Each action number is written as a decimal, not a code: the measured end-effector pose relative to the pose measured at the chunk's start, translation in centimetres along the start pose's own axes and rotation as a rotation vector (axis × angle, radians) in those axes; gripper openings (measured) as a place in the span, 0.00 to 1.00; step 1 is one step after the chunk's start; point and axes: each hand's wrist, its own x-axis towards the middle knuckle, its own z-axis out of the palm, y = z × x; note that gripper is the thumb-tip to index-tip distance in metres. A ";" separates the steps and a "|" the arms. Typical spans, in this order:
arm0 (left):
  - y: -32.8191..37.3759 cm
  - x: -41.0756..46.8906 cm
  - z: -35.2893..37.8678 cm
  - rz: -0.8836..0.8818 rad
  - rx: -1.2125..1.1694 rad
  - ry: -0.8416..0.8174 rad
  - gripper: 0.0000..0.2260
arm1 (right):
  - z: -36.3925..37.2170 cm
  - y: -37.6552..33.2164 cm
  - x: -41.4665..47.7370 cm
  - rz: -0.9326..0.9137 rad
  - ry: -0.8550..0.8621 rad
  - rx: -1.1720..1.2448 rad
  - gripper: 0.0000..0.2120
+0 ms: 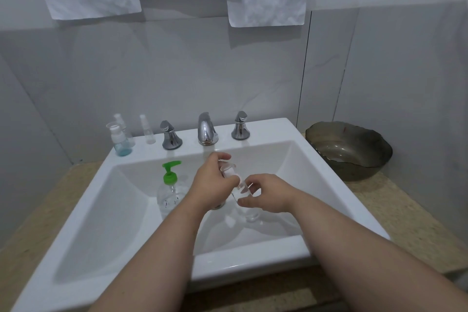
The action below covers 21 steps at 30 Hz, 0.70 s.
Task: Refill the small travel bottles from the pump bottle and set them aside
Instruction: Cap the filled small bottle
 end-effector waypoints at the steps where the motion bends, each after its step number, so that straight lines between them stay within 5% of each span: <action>1: 0.1 0.0 0.1 0.011 0.021 0.019 0.23 | 0.0 0.0 0.0 -0.001 0.006 0.003 0.17; 21: -1.2 0.0 -1.5 -0.021 -0.073 -0.188 0.17 | -0.1 -0.4 -0.6 -0.003 -0.062 0.034 0.17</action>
